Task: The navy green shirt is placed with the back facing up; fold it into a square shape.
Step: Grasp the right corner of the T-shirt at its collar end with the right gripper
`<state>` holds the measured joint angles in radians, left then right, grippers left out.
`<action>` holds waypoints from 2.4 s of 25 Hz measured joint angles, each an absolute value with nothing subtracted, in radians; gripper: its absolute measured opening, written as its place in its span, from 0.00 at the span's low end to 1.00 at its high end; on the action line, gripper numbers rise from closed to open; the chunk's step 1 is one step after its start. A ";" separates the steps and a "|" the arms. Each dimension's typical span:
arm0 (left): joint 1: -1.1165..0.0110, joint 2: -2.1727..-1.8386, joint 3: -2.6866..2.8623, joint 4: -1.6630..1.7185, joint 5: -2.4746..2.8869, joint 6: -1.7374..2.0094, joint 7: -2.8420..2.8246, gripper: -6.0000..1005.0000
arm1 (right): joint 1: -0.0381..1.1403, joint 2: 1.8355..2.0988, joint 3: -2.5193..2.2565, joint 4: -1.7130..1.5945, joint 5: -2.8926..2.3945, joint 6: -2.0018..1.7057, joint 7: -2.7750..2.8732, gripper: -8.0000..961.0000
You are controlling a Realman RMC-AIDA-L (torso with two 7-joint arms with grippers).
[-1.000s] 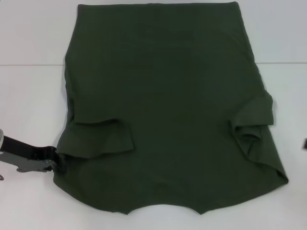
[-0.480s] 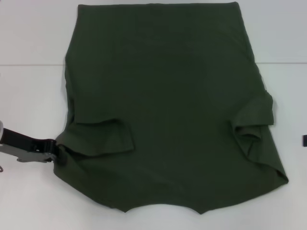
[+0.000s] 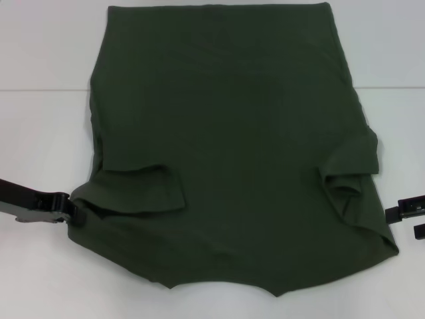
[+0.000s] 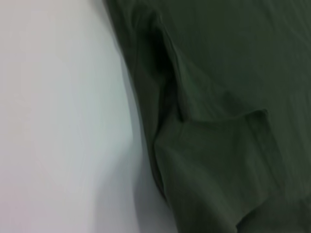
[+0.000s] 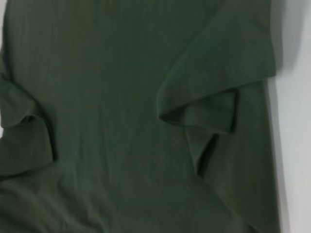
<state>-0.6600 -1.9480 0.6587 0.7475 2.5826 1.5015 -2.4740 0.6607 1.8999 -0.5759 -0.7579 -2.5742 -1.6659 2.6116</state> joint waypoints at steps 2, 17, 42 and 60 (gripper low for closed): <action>-0.659 -1.948 0.655 0.747 2.582 1.503 -2.469 0.03 | 0.658 1.900 -0.585 -0.750 -2.576 -1.642 2.612 0.95; -0.664 -1.956 0.634 0.745 2.574 1.496 -2.461 0.03 | 0.669 1.913 -0.647 -0.689 -2.584 -1.546 2.588 0.95; -0.666 -1.957 0.634 0.743 2.571 1.494 -2.459 0.03 | 0.680 1.930 -0.724 -0.687 -2.586 -1.500 2.586 0.94; -0.664 -1.957 0.634 0.745 2.569 1.494 -2.459 0.03 | 0.695 1.952 -0.736 -0.687 -2.586 -1.501 2.585 0.94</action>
<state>-0.6636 -1.9574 0.6335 0.7451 2.5693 1.4941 -2.4589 0.6949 1.9525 -0.7363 -0.6872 -2.5856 -1.5011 2.5850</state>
